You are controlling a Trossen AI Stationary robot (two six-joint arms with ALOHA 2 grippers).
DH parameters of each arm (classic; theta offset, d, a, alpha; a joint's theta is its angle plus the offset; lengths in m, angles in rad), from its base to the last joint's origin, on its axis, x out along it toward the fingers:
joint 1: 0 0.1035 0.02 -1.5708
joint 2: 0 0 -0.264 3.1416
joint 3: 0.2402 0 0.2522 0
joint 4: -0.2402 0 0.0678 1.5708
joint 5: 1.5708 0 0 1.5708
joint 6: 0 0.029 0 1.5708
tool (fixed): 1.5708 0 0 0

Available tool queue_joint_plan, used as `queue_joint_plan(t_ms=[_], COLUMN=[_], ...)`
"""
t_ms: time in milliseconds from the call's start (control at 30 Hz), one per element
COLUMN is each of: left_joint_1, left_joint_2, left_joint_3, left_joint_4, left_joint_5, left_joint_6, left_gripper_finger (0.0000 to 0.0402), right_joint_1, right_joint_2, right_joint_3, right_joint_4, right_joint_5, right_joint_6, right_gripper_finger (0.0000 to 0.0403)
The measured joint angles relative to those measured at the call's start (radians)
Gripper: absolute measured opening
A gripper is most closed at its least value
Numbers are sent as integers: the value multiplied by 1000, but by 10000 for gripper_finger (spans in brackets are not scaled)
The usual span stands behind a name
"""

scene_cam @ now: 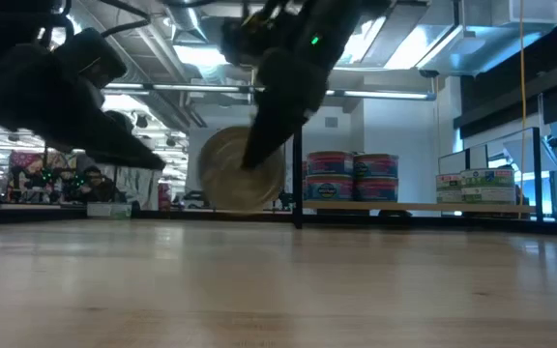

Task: Stack canned seafood by type on shelf
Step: Put the blue tuna can on the shelf

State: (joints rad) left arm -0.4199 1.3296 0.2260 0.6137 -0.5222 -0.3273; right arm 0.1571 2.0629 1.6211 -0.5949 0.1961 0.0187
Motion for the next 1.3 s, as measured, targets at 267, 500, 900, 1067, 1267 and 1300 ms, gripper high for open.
queue_joint_plan(t_ms=[267, 500, 900, 1067, 1267, 1300], left_joint_1=[117, 204, 220, 229, 240, 240], left_joint_2=[-36, -36, -35, -35, -35, -35], left_joint_3=[0, 0, -3, -3, -3, -3], left_joint_4=[28, 133, 101, 101, 101, 101], left_joint_5=[-28, -47, -44, -44, -44, -44], left_joint_6=[143, 253, 307, 347, 354, 354], left_gripper_finger=[285, 285, 285, 285, 285, 285], right_joint_1=[-1, -23, -144, -227, -367, -386], right_joint_2=[-104, -167, -616, -830, -980, -992], right_joint_3=[2, -24, -403, -548, -699, -722], right_joint_4=[-223, -393, -435, -434, -315, -284], right_joint_5=[113, 170, 223, 239, 233, 230], right_joint_6=[84, 177, 494, 610, 687, 688], right_gripper_finger=[191, 191, 191, 191, 191, 191])
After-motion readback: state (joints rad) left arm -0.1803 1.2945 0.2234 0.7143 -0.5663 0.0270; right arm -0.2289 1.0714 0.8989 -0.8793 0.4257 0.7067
